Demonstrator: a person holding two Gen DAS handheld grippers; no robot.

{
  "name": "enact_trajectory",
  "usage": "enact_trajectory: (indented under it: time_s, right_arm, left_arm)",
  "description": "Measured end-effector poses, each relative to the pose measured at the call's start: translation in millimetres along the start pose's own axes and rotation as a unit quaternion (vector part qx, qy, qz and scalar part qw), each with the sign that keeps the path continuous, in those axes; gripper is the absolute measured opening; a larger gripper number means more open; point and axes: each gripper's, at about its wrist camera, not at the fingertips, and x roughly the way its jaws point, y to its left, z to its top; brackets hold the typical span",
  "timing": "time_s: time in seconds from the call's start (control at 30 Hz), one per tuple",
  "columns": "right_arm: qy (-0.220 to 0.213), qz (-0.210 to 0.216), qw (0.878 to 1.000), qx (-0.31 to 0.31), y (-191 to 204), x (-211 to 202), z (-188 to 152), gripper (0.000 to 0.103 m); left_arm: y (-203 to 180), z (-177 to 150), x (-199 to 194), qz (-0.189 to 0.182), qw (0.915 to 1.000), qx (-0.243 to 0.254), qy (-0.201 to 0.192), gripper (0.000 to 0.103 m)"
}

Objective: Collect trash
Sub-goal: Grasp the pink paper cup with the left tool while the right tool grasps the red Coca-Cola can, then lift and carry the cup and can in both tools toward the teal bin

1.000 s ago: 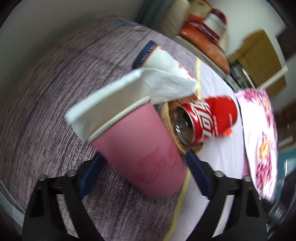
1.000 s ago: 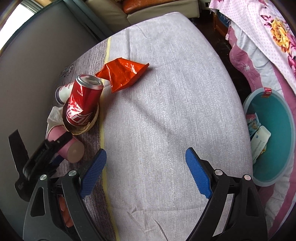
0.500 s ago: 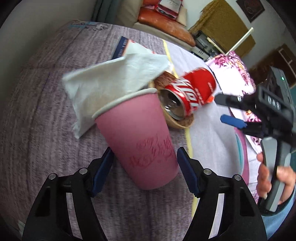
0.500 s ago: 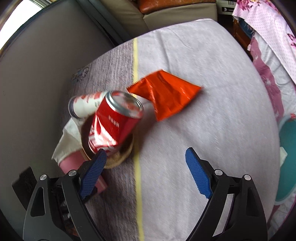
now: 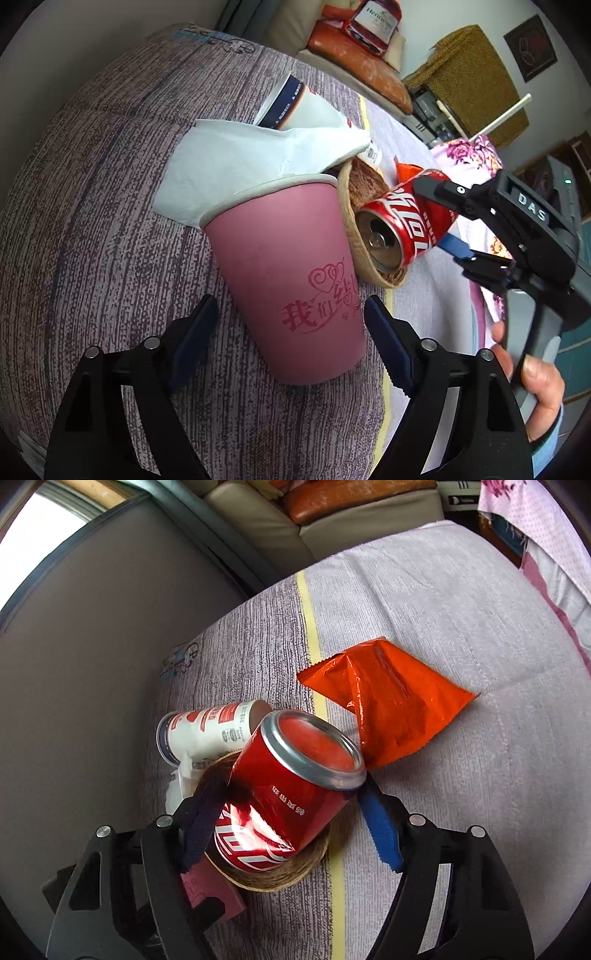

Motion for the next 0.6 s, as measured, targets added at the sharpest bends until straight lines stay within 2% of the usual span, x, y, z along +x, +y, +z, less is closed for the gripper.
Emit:
enact_trajectory:
  time_s: [0.03,0.1,0.13,0.17,0.2,0.3,0.6]
  right_arm:
    - [-0.006,0.002,1.0,-0.008,1.5,-5.2,-0.3,0.051]
    - [-0.004,0.002,1.0,-0.017,2.1,-10.5,-2.4,0.05]
    - [-0.004,0.0,1.0,-0.027,4.4,-15.9,-5.8,0.05]
    - [-0.005,0.0,1.0,-0.03,4.2,-18.8,-7.7,0.05]
    - [-0.006,0.0,0.999,-0.034,4.6,-21.1,-9.1,0.05]
    - [-0.012,0.001,0.999,-0.041,3.0,-34.5,-16.4,0.05]
    - [-0.038,0.0,0.998,-0.049,-17.4,-83.1,-44.2,0.047]
  left_arm:
    - [-2.2,-0.5,0.4,0.004,1.0,0.003,0.0,0.082]
    - [-5.0,-0.6,0.6,0.007,0.9999,0.008,0.0,0.082]
    - [-5.9,-2.9,-0.9,0.008,0.9999,0.012,0.0,0.077]
    - [-8.9,-2.8,0.0,0.002,0.9999,0.014,-0.001,0.068]
    - [-11.1,-4.6,-2.2,-0.003,0.9999,0.016,-0.002,0.065]
    - [-18.0,-13.1,-11.7,0.026,0.9988,0.038,-0.017,0.064]
    - [-36.0,-35.6,-33.7,0.024,0.9973,0.067,-0.02,0.062]
